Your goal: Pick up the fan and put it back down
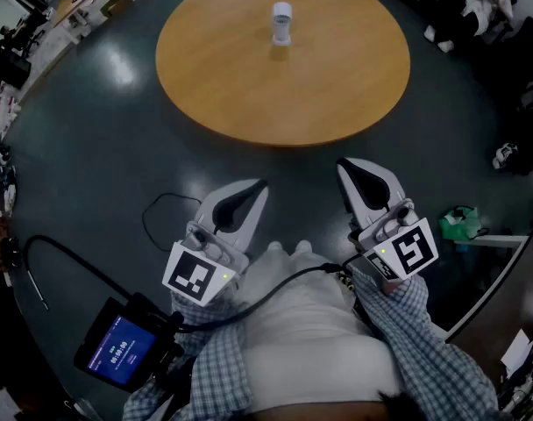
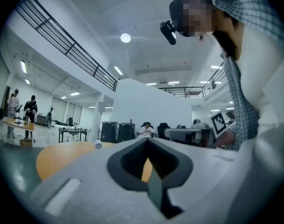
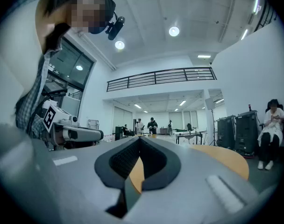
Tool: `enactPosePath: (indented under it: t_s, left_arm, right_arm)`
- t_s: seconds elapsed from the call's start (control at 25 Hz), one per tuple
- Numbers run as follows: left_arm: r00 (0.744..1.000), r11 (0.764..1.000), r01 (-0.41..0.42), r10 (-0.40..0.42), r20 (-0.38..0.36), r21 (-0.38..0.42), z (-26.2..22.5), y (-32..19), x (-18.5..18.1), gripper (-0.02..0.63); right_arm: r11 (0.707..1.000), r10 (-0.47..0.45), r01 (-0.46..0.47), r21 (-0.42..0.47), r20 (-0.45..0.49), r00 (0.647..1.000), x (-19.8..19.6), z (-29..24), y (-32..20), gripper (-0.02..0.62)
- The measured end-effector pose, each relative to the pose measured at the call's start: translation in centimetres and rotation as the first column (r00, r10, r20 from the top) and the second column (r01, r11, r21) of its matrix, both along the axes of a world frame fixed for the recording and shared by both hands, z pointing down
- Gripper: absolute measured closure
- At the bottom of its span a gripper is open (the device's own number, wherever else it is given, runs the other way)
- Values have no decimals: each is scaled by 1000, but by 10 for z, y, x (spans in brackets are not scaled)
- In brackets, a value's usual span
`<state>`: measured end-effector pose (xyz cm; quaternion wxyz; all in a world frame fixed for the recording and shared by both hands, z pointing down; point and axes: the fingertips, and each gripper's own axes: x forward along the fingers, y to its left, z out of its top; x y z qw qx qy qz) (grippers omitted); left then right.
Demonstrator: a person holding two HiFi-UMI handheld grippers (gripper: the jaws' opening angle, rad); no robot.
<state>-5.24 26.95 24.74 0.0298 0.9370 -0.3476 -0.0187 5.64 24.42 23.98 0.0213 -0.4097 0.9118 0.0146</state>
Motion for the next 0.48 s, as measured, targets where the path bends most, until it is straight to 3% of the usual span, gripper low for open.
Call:
enactPosePath:
  t_s: [0.48]
  left_arm:
    - [1000, 1000, 18, -18, -4, -3, -1, -3, -1, 607]
  right_arm:
    - [1000, -11, 11, -12, 5, 1000, 0, 1, -7, 592]
